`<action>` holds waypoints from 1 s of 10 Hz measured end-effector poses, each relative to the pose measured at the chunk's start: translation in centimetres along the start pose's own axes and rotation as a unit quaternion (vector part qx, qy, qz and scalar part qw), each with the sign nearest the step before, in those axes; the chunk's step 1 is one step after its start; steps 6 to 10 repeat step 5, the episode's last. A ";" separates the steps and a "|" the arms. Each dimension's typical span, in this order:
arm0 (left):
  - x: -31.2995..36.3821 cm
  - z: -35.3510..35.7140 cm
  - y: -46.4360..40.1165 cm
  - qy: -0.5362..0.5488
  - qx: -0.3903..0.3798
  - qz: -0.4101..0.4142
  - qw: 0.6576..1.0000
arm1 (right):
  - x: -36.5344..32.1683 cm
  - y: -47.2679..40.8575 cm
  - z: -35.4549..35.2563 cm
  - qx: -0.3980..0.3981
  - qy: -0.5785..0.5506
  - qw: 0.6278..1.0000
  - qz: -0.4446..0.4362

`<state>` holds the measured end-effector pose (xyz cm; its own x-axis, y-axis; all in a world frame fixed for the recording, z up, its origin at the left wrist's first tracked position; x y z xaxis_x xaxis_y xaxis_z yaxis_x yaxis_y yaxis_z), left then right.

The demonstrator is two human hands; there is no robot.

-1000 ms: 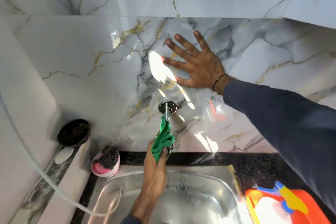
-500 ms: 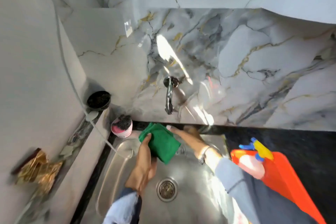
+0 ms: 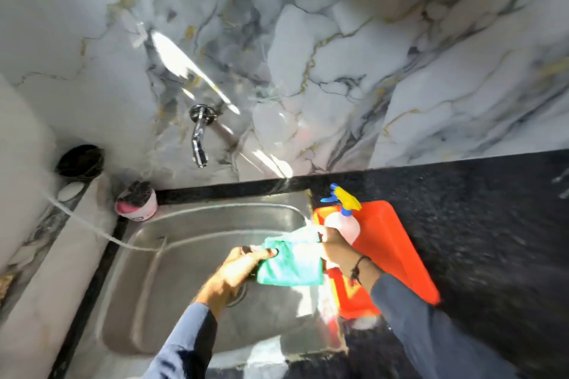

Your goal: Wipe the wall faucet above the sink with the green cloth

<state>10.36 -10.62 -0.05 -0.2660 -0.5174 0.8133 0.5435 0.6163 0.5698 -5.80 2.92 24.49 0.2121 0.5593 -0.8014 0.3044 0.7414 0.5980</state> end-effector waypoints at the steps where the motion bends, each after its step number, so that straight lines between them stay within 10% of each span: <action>1: -1.0 6.1 -2.3 -0.113 0.014 0.001 0.994 | 9.3 -8.1 -5.5 0.023 0.142 0.990 -0.004; 5: -2.3 18.2 -6.6 -0.521 0.104 0.030 0.847 | 20.1 -18.5 -20.0 0.161 0.332 0.929 0.013; 10: -2.3 18.2 -6.6 -0.521 0.104 0.030 0.847 | 20.1 -18.5 -20.0 0.161 0.332 0.929 0.013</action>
Point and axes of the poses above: each hand's wrist, its own y-axis away from the middle knuckle, its own z-axis out of the palm, x = y × z, the point moved 7 cm from there along -y, towards the middle knuckle, and after that the axes turned 4 degrees about -x, right-handed, at the moved point
